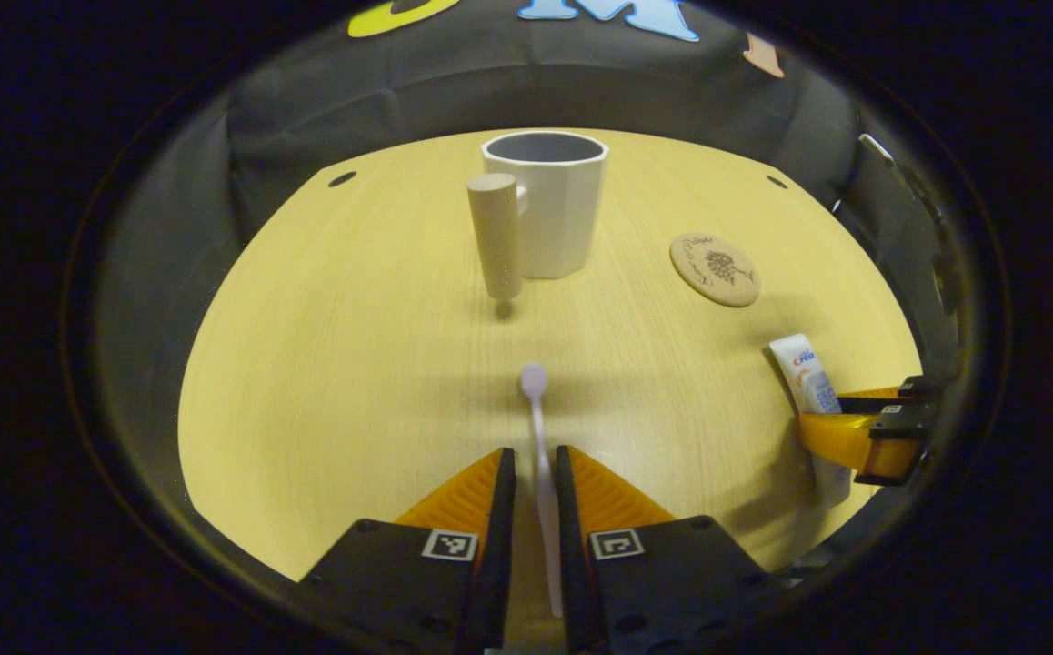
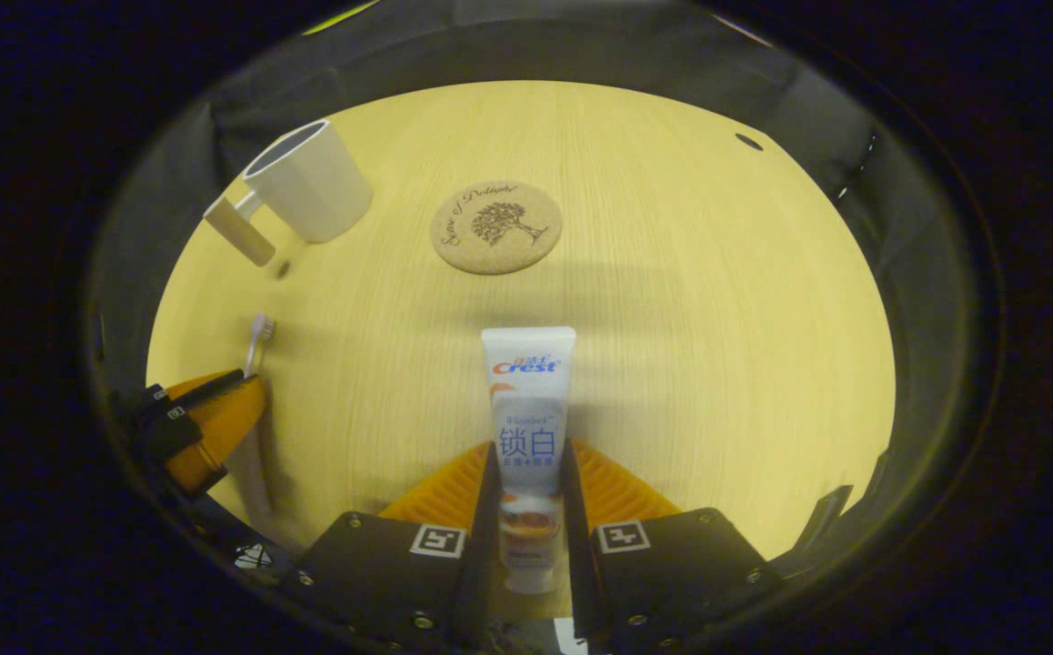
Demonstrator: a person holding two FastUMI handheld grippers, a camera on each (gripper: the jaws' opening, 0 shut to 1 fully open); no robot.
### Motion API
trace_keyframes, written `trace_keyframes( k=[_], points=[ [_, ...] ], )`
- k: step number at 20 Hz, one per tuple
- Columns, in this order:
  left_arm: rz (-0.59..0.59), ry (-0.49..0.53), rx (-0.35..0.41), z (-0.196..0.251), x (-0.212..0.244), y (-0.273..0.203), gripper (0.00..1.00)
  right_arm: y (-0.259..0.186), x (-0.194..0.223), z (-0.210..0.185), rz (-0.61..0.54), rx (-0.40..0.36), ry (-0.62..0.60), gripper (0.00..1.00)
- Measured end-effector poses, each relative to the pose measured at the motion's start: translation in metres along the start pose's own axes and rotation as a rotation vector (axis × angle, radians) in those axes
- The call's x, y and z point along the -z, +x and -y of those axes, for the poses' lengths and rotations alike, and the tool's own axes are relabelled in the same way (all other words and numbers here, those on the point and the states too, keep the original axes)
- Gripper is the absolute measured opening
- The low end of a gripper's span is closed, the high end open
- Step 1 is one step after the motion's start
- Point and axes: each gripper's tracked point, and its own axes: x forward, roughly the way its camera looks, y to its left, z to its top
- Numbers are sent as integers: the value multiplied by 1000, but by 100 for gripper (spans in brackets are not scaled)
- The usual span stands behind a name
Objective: Put the toothbrush and toothpaste on the desktop into the cup, then pick up the cup and place it on the coaster on the desktop.
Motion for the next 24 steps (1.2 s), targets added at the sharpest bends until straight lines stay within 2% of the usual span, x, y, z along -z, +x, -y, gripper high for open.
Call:
trace_keyframes(
  k=[1, 2, 3, 4, 9, 17, 24],
  points=[
    [-6, -7, -5, 0, 0, -1, 17, 3, 0, -1, -16, 4, 25, 37],
    [-1, -13, -5, -1, -1, 1, 12, 1, -1, -2, -23, 3, 39, 25],
    [-13, -16, -7, 0, -1, 1, 13, -1, -7, -2, -6, -1, 69, 26],
    [-13, -18, -7, 0, -1, 0, 7, -2, -1, -6, -35, -29, 73, 13],
    [-1, -43, 16, 0, -14, -6, 7, -6, -5, -11, -23, -91, 130, 13],
    [213, -61, 117, 14, -112, -93, 7, -22, -20, -16, 38, -113, 139, 13],
    [357, -65, 161, 6, -200, -130, 7, -31, -23, -20, 65, -134, 176, 12]
  ],
)
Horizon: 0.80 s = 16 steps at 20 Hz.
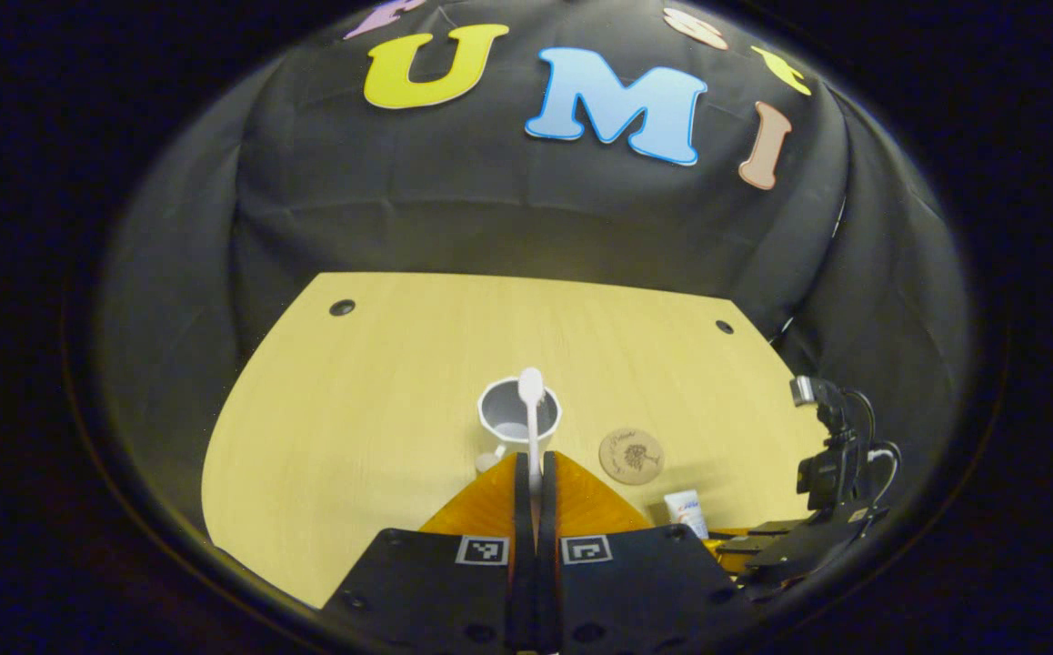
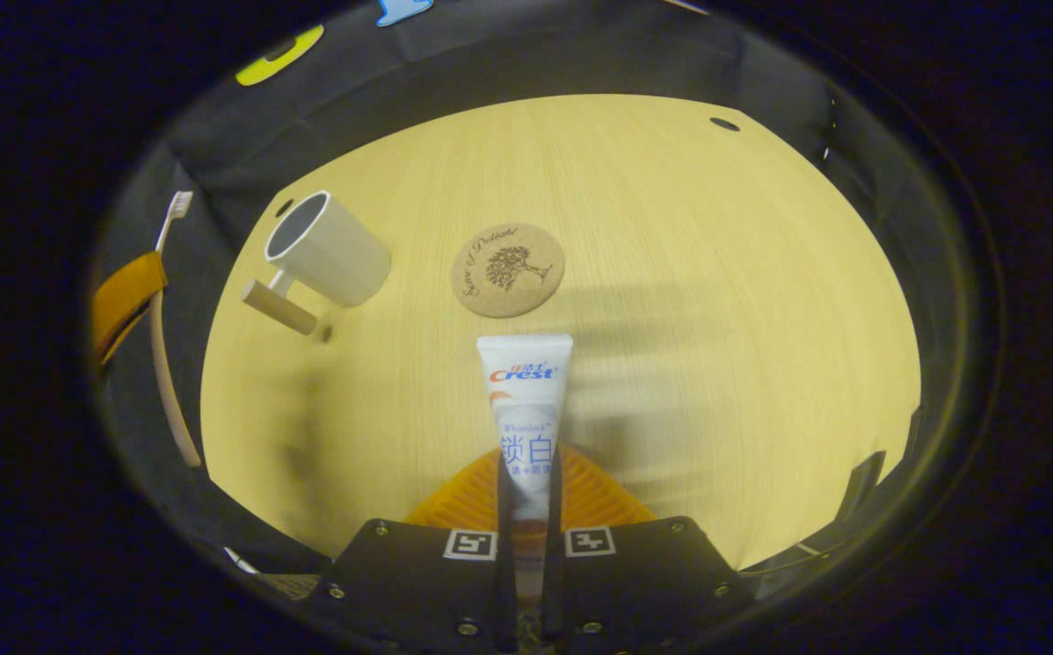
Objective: Put the toothbrush and toothpaste on the desktop into the cup, then pick up the cup and place it on the coaster on the desktop.
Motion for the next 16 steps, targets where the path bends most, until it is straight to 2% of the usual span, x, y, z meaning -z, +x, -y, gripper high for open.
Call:
trace_keyframes(
  k=[4, 9, 12, 14, 16],
  points=[
    [66, -4, 36, -5, -43, 21, 7, -4, -4, 0, 17, -5, 27, 13],
    [145, 43, 71, -3, -98, 59, 7, -4, -10, 6, 19, 5, 62, 13],
    [184, 83, 105, 3, -115, 84, 7, -3, -15, 11, 17, 15, 76, 12],
    [198, 80, 142, 10, -118, 99, 7, 0, -17, 12, 13, 18, 85, 12],
    [201, 65, 142, 8, -117, 116, 7, 1, -18, 13, 9, 22, 86, 13]
  ],
)
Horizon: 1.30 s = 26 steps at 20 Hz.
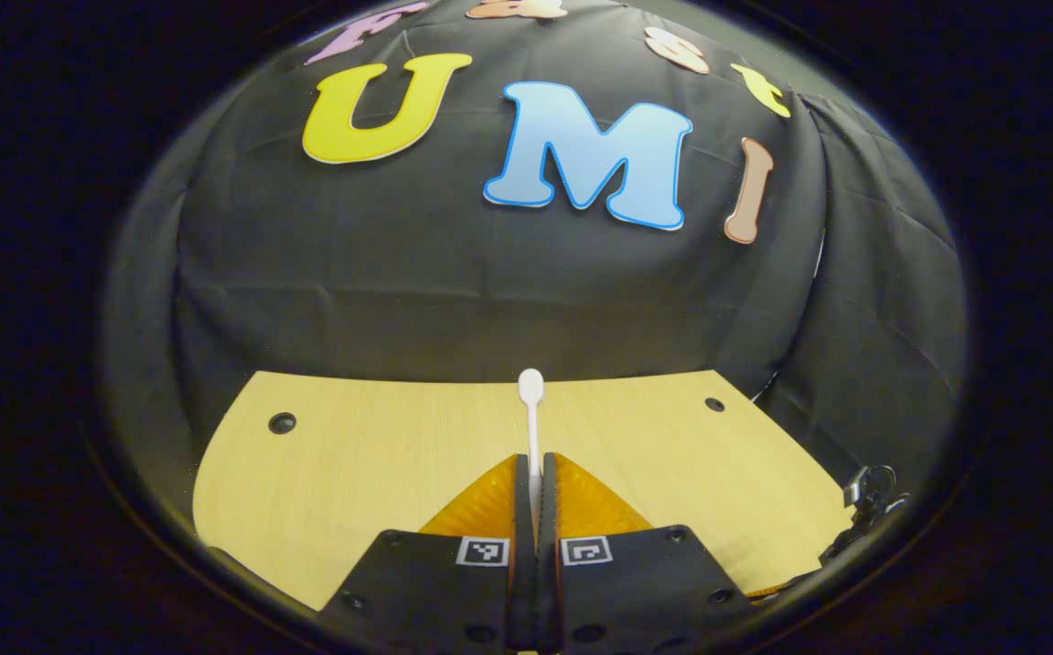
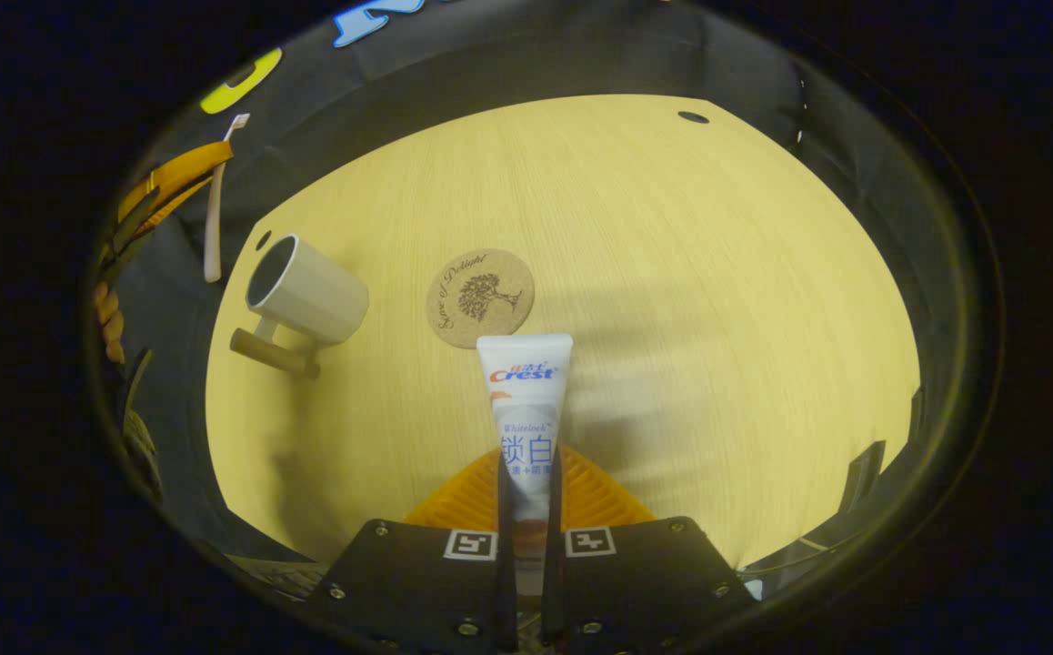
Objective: Put the toothbrush and toothpaste on the desktop into the cup, then pick up the cup and place it on the coaster on the desktop.
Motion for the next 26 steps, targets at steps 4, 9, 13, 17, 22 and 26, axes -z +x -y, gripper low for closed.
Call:
trace_keyframes(
  k=[4, 9, 13, 17, 22, 26],
  points=[
    [-32, -21, -30, -13, 28, 22, 7, 1, 2, 5, -14, 14, -5, 13],
    [-38, -14, -55, -18, 55, 28, 7, -3, 4, 7, -15, 14, -10, 13],
    [-57, 3, -62, -18, 68, 23, 7, -11, -11, 3, 20, 0, -9, 12],
    [-74, 6, -52, -15, 73, 13, 14, -26, -42, -12, 88, -30, -16, 12],
    [-104, 14, -49, -15, 82, -6, 15, -44, -94, -43, 198, -80, -47, 12],
    [-120, 16, -45, -19, 90, -27, 15, -52, -146, -89, 294, -149, -70, 15]
  ],
)
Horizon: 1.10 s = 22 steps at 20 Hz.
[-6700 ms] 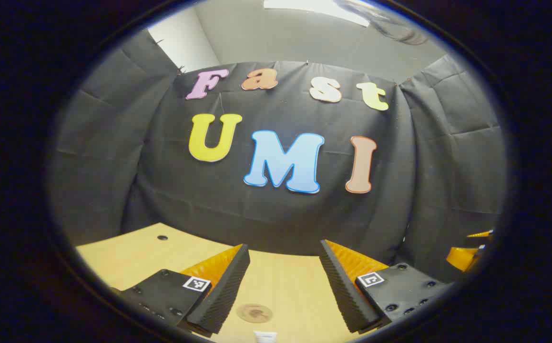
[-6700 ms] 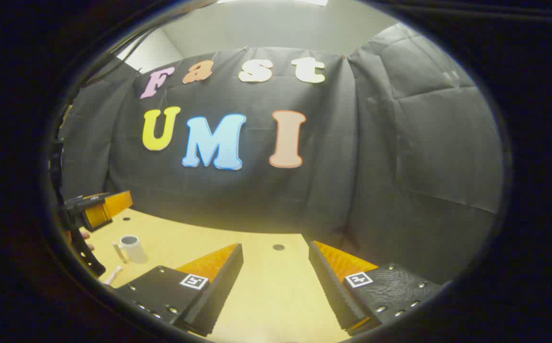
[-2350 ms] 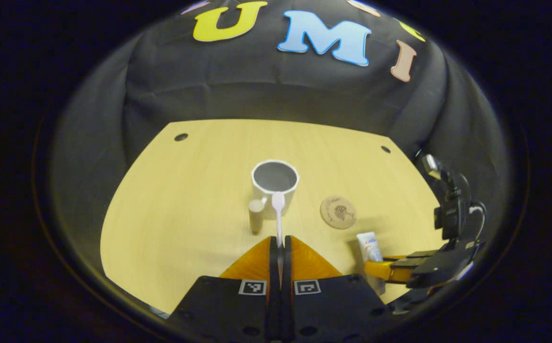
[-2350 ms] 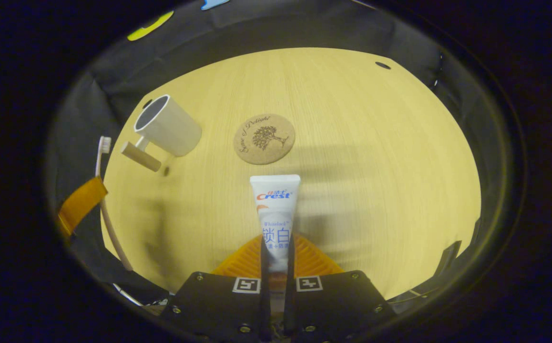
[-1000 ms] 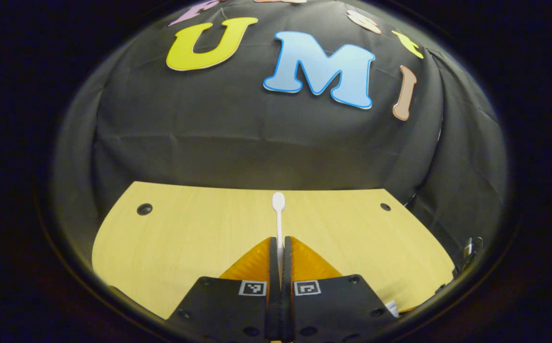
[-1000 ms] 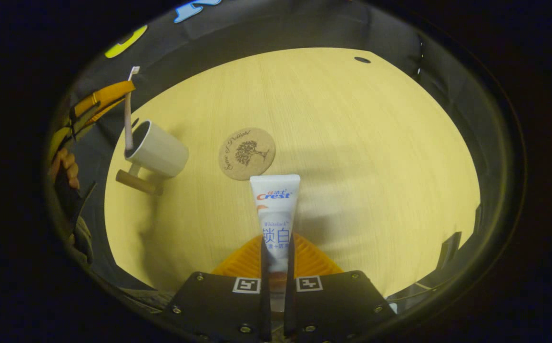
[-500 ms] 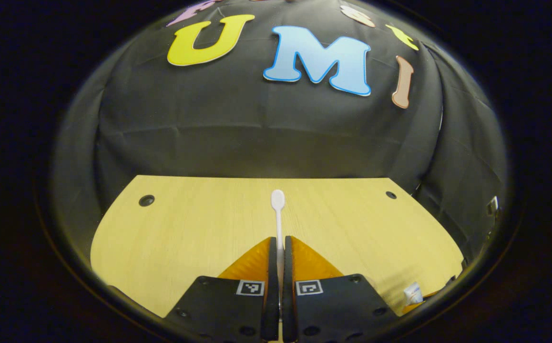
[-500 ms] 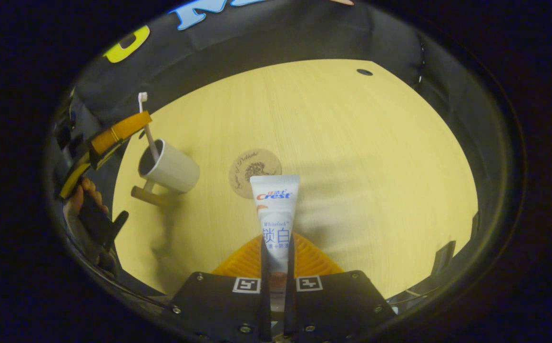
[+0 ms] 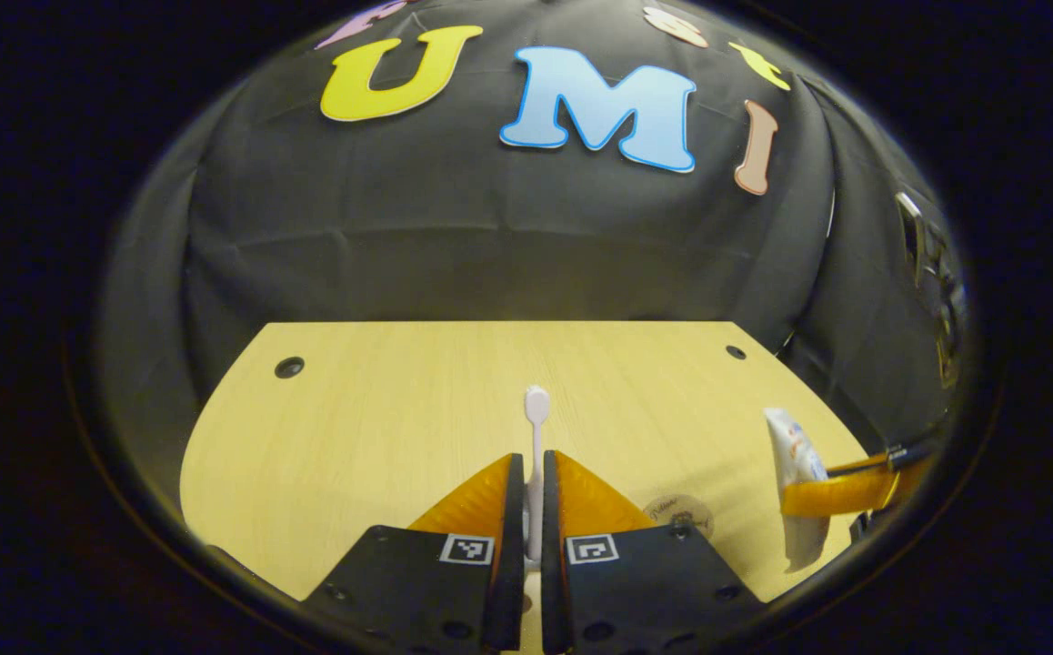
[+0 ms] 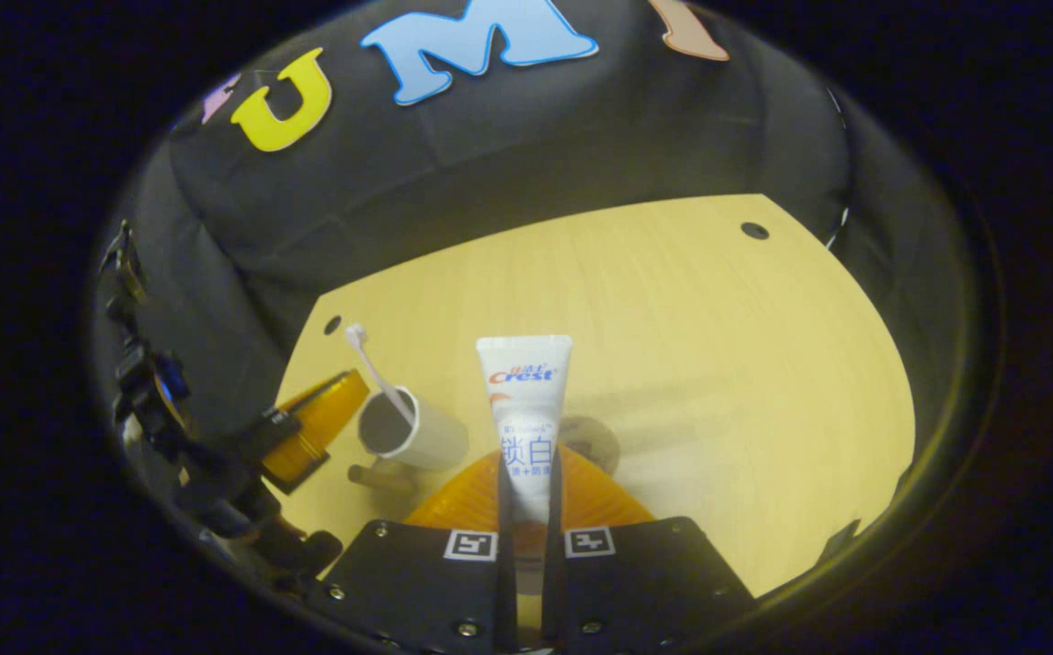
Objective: Put the toothbrush and toothpaste on the desktop into the cup, then pick up the cup and place it on the coaster on the desktop.
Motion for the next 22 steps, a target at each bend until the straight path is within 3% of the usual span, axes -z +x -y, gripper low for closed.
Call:
trace_keyframes(
  k=[4, 10, 17, 22],
  points=[
    [-9, 1, -21, -17, 9, -21, 15, 12, -42, -47, 66, -70, 2, 12],
    [-33, -8, -78, -62, 26, -52, 15, 39, -62, -97, 105, -142, 29, 12],
    [-67, -30, -155, -118, 49, -84, 15, 78, -64, -124, 156, -137, 31, 12],
    [-104, -47, -174, -133, 69, -98, 15, 96, -58, -136, 225, -138, 10, 12]
  ],
)
